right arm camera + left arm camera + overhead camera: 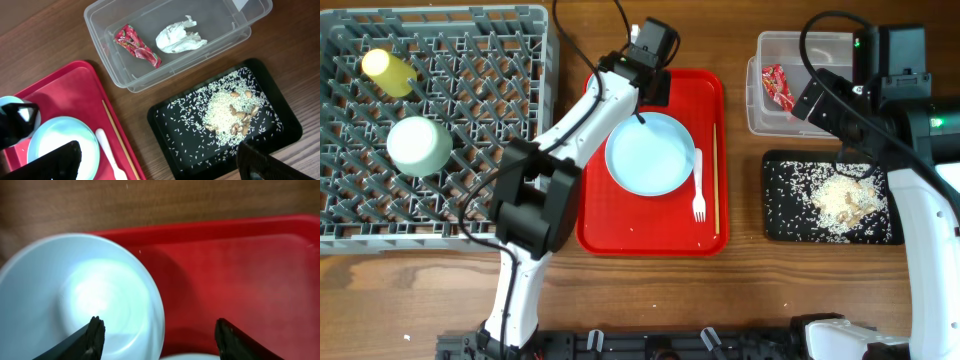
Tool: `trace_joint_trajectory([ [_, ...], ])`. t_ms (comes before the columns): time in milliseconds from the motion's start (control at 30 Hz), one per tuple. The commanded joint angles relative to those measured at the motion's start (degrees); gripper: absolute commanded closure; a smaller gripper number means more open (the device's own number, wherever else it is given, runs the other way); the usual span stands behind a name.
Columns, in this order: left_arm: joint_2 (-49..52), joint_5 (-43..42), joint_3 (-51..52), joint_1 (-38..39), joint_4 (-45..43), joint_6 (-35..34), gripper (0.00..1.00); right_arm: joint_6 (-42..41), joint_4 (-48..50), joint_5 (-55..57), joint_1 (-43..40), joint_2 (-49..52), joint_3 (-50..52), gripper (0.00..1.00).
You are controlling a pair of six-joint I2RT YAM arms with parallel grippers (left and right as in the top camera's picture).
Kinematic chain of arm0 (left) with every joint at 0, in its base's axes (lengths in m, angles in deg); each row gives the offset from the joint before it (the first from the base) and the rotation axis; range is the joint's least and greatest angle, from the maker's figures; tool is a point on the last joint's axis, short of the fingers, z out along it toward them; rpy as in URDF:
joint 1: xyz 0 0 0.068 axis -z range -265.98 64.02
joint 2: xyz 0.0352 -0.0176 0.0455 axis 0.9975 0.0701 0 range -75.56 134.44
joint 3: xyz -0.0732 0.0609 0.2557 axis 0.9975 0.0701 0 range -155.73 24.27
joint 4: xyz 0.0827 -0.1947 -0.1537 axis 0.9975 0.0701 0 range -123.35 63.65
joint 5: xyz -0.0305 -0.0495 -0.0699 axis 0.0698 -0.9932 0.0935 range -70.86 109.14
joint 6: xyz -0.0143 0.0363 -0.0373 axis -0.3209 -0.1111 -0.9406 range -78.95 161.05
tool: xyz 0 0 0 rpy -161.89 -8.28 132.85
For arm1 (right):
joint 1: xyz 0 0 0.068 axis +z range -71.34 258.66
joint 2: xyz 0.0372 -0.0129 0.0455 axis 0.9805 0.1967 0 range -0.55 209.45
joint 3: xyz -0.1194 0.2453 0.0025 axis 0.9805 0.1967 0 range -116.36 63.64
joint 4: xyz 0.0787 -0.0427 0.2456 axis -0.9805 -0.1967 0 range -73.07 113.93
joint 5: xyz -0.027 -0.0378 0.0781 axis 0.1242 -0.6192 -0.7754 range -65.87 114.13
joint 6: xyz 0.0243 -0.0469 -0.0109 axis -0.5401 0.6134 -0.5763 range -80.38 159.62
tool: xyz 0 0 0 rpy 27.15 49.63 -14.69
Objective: Sort waste into correct bins and load items into the dishwasher rack
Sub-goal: 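Move the left gripper to the small light-blue bowl and grasp its rim, then carry the light-blue bowl to the rack and place it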
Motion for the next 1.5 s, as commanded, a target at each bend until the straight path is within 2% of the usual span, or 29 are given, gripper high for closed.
trace_joint_trajectory([
  [0, 3.3, 1.3, 0.2, -0.2, -0.3, 0.2, 0.38, 0.5, 0.1, 1.1, -0.1, 0.4, -0.3, 0.00],
  [167, 5.2, 1.3, 0.2, -0.5, -1.0, 0.0, 0.41, 0.5, 0.1, 1.1, -0.1, 0.4, -0.3, 0.00],
  [500, 6.2, 1.4, 0.2, -2.1, -1.6, 0.1, 0.61, 0.5, 0.1, 1.2, -0.1, 0.4, -0.3, 0.00],
  [733, 8.9, 1.4, 0.2, -2.4, -1.0, 0.1, 0.62, 0.5, 0.1, 1.2, -0.1, 0.4, -0.3, 0.00],
  [767, 8.8, 1.4, 0.1, -2.4, -1.1, 0.0, 0.66, 0.5, 0.1, 1.2, -0.1, 0.4, -0.3, 0.00],
  [833, 8.2, 1.4, 0.1, -2.4, -1.3, 0.1, 0.81, 0.5, 0.1, 1.2, -0.1, 0.4, -0.3, 0.00],
  [867, 7.8, 1.4, 0.1, -2.4, -1.2, 0.1, 0.95, 0.5, 0.1, 1.2, -0.1, 0.4, -0.3, 0.00],
  [1300, -12.2, 3.7, 0.1, -4.8, 1.4, -1.5, 0.96, 0.5, 0.1, 1.2, -0.1, 0.4, -0.3, 0.00],
  [1400, -15.1, 0.1, 0.1, -8.4, 2.4, -2.3, 0.96, 0.5, 0.1, 1.1, -0.1, 0.4, -0.3, 0.00],
  [1467, -16.8, -5.2, 0.1, -12.0, 3.1, -5.9, 0.96, 0.5, 0.1, 1.2, -0.1, 0.4, -0.3, 0.01],
])
